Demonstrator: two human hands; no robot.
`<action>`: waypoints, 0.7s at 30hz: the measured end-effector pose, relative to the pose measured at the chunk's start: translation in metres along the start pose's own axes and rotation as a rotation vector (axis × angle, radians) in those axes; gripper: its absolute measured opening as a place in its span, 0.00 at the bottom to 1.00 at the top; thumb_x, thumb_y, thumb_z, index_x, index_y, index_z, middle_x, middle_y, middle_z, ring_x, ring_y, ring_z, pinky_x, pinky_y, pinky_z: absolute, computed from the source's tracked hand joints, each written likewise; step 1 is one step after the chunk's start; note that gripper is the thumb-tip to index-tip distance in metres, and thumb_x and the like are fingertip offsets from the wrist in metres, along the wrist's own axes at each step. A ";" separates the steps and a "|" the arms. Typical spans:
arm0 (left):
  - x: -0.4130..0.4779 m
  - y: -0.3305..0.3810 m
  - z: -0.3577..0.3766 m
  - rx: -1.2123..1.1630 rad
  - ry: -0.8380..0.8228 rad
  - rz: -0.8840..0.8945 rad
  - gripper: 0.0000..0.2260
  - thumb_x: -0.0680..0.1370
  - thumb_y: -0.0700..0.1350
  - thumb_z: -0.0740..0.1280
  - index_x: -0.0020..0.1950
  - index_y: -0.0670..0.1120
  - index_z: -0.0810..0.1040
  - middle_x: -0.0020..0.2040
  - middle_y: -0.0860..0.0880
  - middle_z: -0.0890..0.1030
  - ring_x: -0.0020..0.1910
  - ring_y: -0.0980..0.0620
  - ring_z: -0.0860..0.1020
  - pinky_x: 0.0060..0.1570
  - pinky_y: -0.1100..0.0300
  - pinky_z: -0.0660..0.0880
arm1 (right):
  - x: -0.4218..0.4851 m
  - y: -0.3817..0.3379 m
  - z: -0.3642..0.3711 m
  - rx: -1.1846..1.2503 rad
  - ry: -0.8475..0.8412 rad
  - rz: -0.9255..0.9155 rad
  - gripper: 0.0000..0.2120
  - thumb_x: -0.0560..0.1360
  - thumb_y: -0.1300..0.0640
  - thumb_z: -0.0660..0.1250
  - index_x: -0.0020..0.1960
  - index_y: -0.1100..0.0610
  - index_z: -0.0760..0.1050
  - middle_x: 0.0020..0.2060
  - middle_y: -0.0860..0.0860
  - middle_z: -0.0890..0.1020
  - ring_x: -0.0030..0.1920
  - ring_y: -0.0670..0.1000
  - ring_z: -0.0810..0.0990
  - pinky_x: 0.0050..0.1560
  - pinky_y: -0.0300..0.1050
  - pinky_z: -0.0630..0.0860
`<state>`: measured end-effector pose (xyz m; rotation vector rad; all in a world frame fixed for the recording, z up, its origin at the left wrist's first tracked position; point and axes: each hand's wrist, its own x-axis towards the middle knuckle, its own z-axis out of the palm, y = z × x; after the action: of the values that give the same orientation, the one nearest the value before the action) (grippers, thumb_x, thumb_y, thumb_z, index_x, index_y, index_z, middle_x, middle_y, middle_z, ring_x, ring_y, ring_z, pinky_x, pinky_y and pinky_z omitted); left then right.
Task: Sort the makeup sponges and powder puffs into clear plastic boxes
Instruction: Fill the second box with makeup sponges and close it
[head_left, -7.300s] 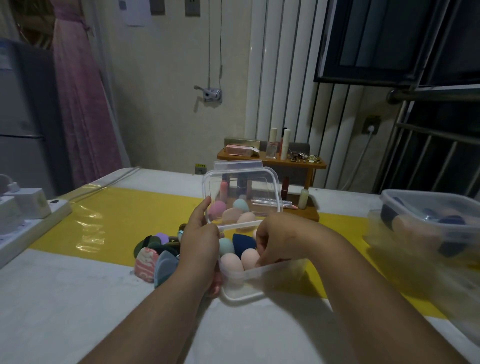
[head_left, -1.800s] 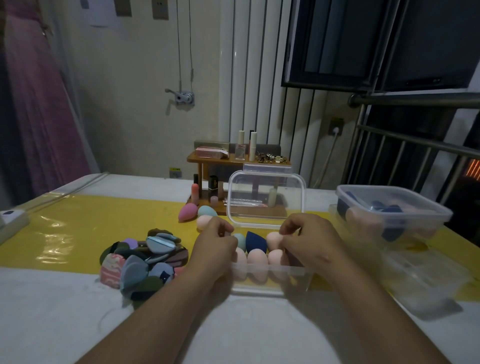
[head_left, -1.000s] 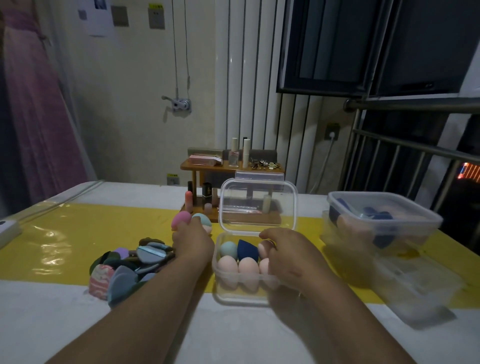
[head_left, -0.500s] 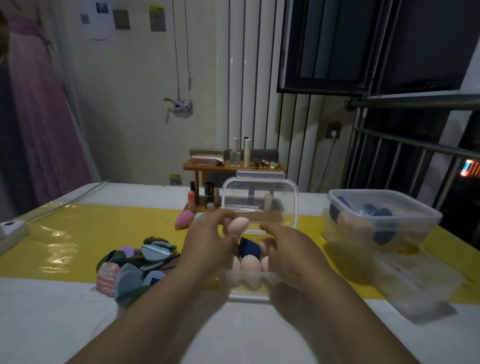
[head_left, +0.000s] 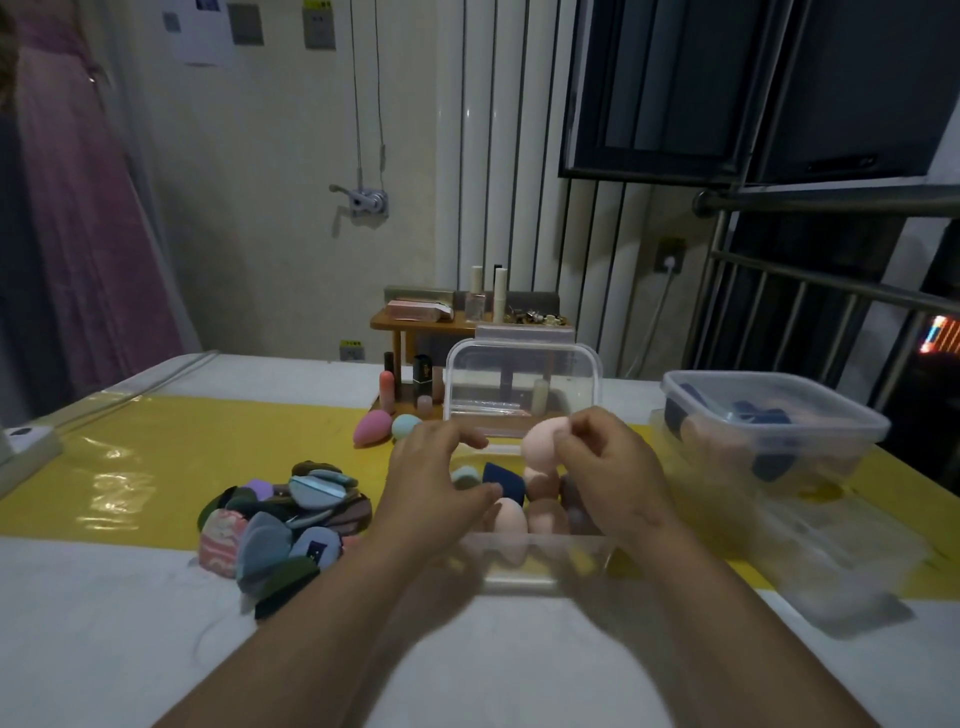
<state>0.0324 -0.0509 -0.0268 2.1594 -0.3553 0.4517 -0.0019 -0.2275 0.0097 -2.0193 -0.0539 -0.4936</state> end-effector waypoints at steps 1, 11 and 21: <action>-0.001 0.000 0.001 0.016 -0.004 -0.027 0.13 0.71 0.44 0.73 0.50 0.58 0.74 0.58 0.55 0.70 0.60 0.53 0.66 0.55 0.59 0.65 | 0.001 0.000 -0.001 -0.015 0.019 -0.001 0.07 0.78 0.56 0.64 0.42 0.49 0.73 0.37 0.46 0.79 0.34 0.44 0.77 0.32 0.40 0.70; -0.009 0.003 0.016 -0.689 -0.007 -0.584 0.12 0.62 0.41 0.58 0.39 0.51 0.79 0.42 0.42 0.73 0.42 0.43 0.71 0.41 0.48 0.66 | 0.011 0.007 -0.017 -0.305 -0.061 -0.009 0.07 0.75 0.54 0.71 0.50 0.45 0.77 0.51 0.46 0.74 0.48 0.47 0.76 0.41 0.35 0.72; -0.010 0.008 0.015 -0.672 -0.013 -0.595 0.11 0.67 0.40 0.58 0.40 0.51 0.79 0.42 0.42 0.73 0.42 0.43 0.70 0.41 0.49 0.66 | 0.009 -0.002 -0.028 -0.481 -0.271 0.081 0.14 0.75 0.64 0.65 0.52 0.49 0.83 0.53 0.46 0.78 0.54 0.49 0.76 0.51 0.41 0.73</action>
<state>0.0225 -0.0664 -0.0337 1.5040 0.1310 -0.0308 -0.0034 -0.2521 0.0258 -2.5397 -0.0194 -0.1859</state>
